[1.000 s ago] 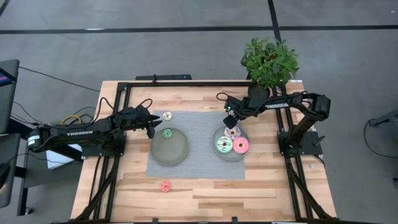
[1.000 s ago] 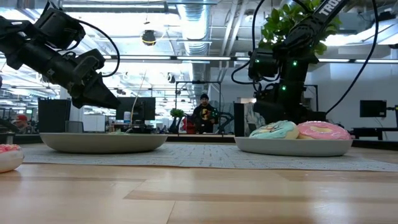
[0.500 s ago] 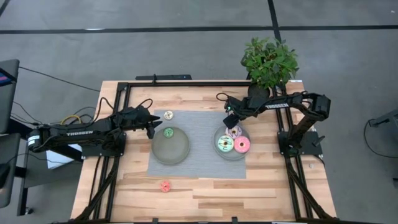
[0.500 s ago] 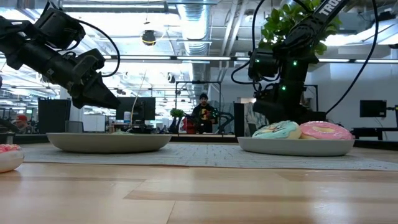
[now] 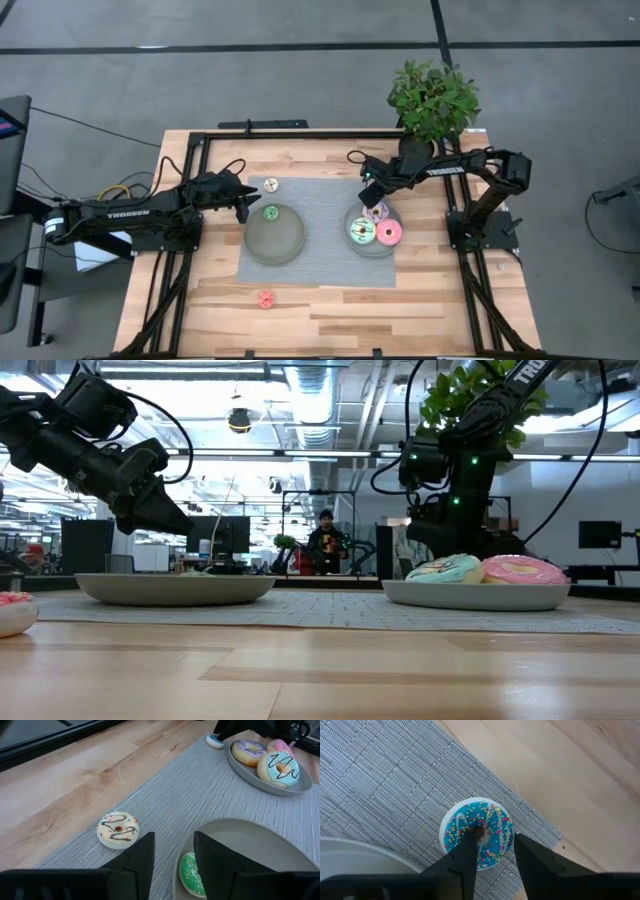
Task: Pick & Place donuts
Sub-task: Put the small blue donut into the green plate
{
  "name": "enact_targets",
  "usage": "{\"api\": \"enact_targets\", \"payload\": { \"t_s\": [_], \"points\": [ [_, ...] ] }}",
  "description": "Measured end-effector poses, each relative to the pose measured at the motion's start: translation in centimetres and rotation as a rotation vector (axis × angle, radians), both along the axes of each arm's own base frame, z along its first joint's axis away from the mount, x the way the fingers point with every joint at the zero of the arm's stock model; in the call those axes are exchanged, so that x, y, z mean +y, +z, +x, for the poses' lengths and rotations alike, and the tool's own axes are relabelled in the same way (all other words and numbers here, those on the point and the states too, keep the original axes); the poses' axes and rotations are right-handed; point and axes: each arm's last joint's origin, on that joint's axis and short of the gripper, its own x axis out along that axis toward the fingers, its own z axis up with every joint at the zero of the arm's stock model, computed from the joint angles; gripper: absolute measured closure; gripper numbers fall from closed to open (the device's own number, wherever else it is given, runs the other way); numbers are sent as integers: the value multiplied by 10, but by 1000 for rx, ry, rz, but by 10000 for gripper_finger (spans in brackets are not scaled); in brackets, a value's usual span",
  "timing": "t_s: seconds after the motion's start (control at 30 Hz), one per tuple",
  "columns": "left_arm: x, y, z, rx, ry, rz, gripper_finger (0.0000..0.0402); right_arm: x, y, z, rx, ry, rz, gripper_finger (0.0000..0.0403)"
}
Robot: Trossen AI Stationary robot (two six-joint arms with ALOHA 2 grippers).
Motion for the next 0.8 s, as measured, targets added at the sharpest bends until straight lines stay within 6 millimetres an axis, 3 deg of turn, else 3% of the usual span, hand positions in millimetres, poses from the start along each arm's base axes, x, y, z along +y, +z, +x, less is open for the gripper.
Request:
{"api": "enact_targets", "payload": {
  "t_s": [0.8],
  "points": [
    [0, 0, 0, 0, 0, 0, 273, 0, 0, 0, 5, -2, -5, 356]
  ]
}}
